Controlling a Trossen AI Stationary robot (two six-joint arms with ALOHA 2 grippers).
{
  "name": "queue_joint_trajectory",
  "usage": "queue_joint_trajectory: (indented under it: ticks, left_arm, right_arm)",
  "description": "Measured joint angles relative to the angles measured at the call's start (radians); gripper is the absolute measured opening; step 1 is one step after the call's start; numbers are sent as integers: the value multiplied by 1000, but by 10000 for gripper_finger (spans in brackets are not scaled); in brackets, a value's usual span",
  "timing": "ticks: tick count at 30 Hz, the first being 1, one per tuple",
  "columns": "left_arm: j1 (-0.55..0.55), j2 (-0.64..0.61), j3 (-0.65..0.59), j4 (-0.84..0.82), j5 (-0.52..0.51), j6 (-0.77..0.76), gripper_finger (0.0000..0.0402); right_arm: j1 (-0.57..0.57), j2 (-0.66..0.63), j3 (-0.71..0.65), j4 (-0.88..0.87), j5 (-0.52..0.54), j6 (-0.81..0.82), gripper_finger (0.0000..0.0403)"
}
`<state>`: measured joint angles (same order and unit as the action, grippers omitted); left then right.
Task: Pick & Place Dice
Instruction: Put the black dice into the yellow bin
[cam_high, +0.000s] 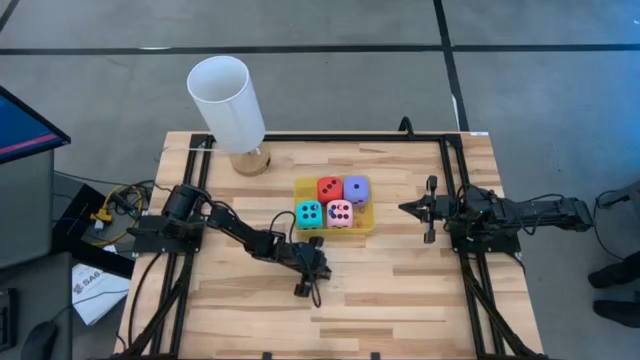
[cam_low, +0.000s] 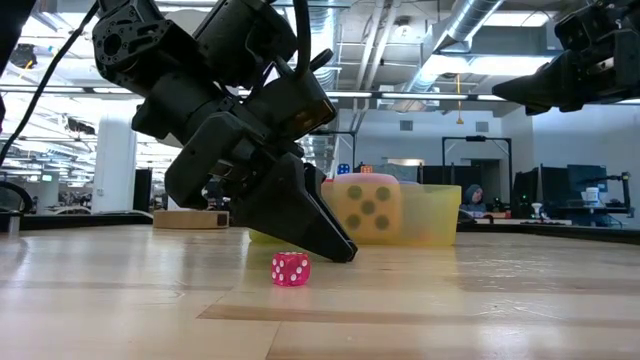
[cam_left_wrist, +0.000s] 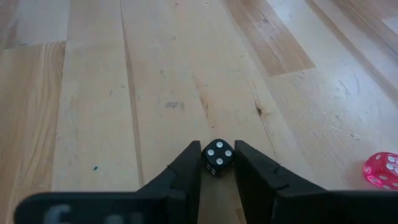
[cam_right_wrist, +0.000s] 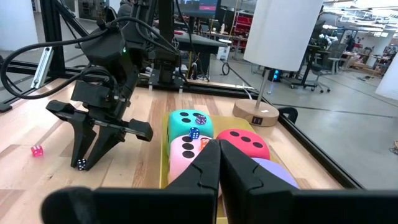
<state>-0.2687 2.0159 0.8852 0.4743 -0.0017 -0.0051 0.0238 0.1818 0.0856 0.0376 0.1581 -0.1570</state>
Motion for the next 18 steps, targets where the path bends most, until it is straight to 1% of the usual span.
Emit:
queue_joint_trajectory:
  ticks: [8, 12, 18]
  left_arm:
    - [3, 0, 0, 2, 0, 2, 75]
    - [10, -18, -4, -11, 0, 35, 72]
    - [41, -128, -3, -46, -16, 88, 76]
  right_arm:
    - [0, 0, 0, 0, 0, 0, 1]
    - [0, 0, 0, 0, 0, 0, 1]
    - [0, 0, 0, -1, 0, 0, 1]
